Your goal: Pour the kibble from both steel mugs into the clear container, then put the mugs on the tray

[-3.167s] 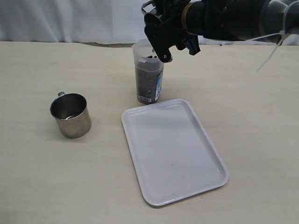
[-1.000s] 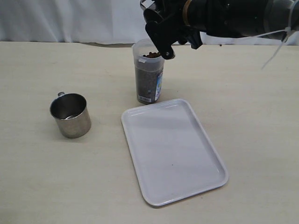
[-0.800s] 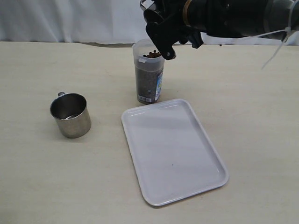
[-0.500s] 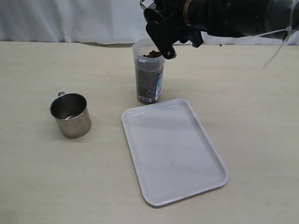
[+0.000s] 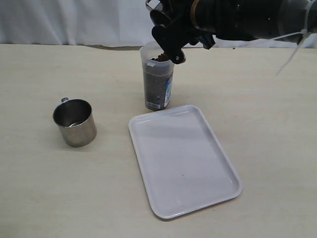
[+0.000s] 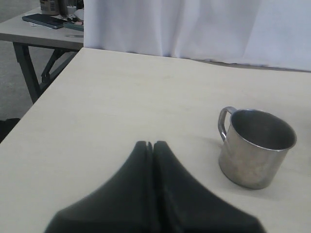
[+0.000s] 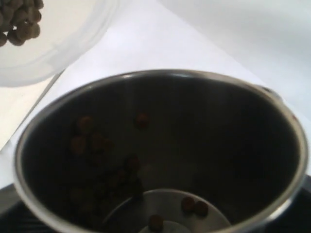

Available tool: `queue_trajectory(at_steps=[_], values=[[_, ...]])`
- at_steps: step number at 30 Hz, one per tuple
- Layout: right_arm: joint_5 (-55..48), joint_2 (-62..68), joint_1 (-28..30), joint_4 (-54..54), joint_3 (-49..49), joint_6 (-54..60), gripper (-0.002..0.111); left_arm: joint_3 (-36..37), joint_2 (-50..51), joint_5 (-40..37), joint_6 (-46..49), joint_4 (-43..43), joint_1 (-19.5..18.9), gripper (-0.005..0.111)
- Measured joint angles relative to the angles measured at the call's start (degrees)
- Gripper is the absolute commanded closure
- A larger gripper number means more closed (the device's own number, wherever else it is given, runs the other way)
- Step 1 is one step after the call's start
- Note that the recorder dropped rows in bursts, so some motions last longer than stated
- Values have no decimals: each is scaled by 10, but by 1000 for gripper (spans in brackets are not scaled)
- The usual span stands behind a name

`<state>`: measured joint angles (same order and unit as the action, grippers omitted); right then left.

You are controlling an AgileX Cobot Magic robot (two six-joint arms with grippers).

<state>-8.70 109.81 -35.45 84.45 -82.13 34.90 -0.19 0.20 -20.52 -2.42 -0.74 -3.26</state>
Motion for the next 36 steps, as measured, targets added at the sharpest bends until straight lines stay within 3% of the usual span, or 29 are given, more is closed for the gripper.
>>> queue_trajectory(at_steps=[23,36], values=[[3,0,-7,15,0,41,103,0,0,0,0,0,0,107],[3,0,-13,77,0,42,103,0,0,0,0,0,0,107]])
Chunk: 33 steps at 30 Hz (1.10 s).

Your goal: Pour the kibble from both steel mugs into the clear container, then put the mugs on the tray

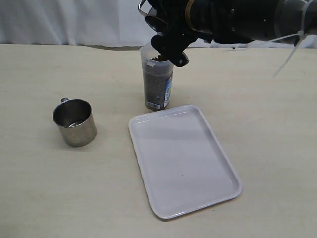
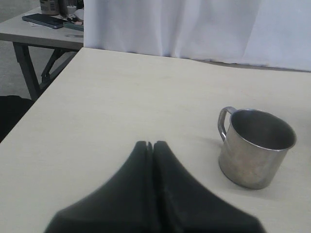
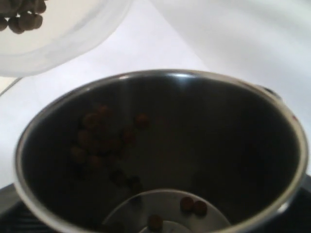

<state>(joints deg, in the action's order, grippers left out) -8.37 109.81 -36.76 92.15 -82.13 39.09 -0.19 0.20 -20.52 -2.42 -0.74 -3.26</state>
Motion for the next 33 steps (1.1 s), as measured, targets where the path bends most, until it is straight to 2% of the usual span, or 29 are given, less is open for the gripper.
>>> queue_trajectory(at_steps=[33], values=[[-10,0,-6,73,0,0,103,0,0,0,0,0,0,107]])
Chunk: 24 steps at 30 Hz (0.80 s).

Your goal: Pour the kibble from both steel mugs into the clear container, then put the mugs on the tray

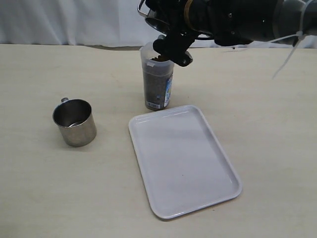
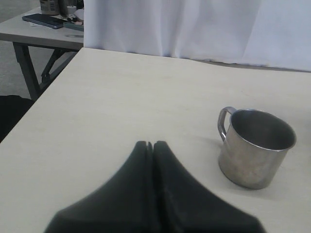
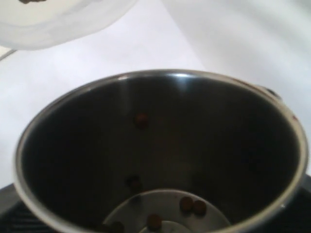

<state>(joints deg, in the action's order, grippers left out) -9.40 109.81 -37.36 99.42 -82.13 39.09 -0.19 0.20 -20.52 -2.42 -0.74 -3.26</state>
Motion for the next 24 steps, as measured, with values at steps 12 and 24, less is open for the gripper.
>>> queue_trajectory(at_steps=[12,24], values=[[-9,0,-7,3,0,21,103,0,0,0,0,0,0,107],[-9,0,-7,3,0,78,103,0,0,0,0,0,0,107]])
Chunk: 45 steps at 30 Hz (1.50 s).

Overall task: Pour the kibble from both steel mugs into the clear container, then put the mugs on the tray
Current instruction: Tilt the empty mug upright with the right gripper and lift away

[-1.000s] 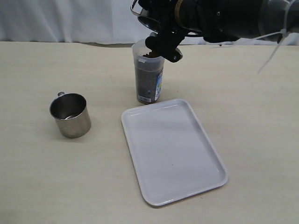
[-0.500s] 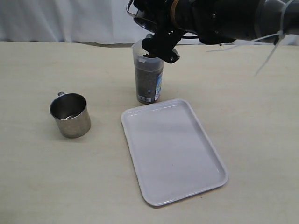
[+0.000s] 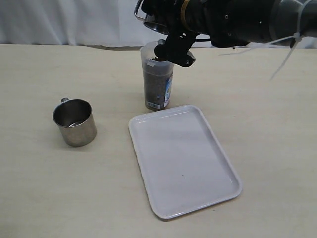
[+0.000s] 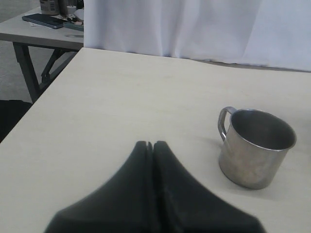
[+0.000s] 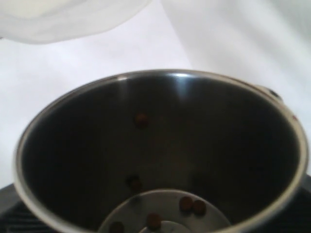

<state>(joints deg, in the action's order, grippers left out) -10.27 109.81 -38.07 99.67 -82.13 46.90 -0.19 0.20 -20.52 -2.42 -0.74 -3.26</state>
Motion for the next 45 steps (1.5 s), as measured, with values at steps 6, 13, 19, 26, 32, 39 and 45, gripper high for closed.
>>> queue_trajectory(at_steps=[6,13,19,26,32,39,45], values=[[0,0,0,0,0,26,103,0,0,0,0,0,0,107],[0,0,0,1,0,6,103,0,0,0,0,0,0,107],[0,0,-4,1,0,22,103,0,0,0,0,0,0,107],[-4,0,-5,1,-4,19,103,0,0,0,0,0,0,107],[-15,0,-5,1,-4,-49,103,0,0,0,0,0,0,107],[-43,-3,-5,1,-5,-292,103,0,0,0,0,0,0,107],[-150,-5,-5,1,-5,-484,103,0,0,0,0,0,0,107]])
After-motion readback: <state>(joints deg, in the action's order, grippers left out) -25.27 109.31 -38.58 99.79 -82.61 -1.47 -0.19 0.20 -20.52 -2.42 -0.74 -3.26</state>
